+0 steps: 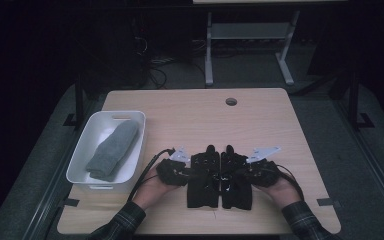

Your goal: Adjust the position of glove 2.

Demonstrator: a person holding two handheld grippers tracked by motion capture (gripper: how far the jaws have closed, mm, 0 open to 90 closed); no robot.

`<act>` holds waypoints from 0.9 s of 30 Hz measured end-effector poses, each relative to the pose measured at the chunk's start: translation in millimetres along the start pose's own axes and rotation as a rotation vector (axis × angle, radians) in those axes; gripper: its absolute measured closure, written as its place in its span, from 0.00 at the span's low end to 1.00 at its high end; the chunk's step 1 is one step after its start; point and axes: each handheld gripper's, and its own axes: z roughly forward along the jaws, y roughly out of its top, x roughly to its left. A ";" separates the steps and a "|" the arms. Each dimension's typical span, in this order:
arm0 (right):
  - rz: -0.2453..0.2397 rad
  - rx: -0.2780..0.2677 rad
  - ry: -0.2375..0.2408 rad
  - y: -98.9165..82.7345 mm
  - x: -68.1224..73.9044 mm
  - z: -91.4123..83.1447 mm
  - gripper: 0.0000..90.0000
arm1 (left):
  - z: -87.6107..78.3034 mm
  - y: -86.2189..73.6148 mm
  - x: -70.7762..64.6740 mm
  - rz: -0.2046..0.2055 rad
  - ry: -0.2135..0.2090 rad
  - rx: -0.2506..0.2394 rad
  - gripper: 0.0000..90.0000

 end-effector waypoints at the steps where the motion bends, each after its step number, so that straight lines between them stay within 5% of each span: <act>1: 0.012 -0.002 -0.011 -5.0 -3.4 -4.6 0.98 | -0.3 -1.0 1.0 -0.016 0.009 0.000 0.71; 6: 0.058 0.015 -0.029 -24.5 -14.4 -16.0 1.00 | 0.9 -2.3 5.6 -0.044 0.034 0.009 0.65; 12: 0.031 0.049 -0.019 -24.0 -11.8 -7.6 1.00 | 9.5 -4.2 7.4 -0.051 0.026 0.035 0.60; 15: 0.037 0.060 -0.011 -25.0 -12.0 -4.3 1.00 | 11.8 -3.2 5.9 -0.063 0.016 0.020 0.66; 21: 0.038 0.058 -0.008 -25.2 -12.0 -3.8 1.00 | 9.7 -1.9 9.6 -0.070 -0.007 0.008 0.95; 27: 0.032 0.059 0.001 -24.4 -10.5 -2.8 1.00 | 3.6 0.2 12.4 -0.106 -0.029 -0.019 0.99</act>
